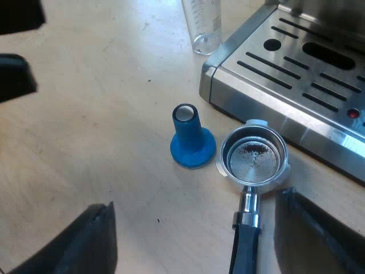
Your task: Grind coffee beans and then tamp
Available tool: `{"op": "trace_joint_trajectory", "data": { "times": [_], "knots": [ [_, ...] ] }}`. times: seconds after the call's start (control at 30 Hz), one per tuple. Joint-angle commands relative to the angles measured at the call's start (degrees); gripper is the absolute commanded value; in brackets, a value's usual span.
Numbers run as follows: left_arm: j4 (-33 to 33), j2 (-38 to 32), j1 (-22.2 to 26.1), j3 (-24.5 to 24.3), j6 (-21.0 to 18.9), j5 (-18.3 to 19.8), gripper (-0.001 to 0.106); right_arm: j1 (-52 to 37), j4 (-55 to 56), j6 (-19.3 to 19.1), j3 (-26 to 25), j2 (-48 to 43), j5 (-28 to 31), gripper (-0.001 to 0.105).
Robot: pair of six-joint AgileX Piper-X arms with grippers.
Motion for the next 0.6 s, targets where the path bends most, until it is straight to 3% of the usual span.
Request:
{"op": "trace_joint_trajectory", "data": {
  "times": [0.03,0.6],
  "knots": [
    [-2.5,4.2,-0.2,0.0,0.1,-0.9,0.059,0.1,-0.5,-1.1,-0.6,-0.2,0.5,0.06],
    [-17.6,31.3,-0.2,0.0,0.1,1.2,0.059,0.1,-0.5,-1.0,-0.6,-0.2,0.5,0.06]
  ]
}}
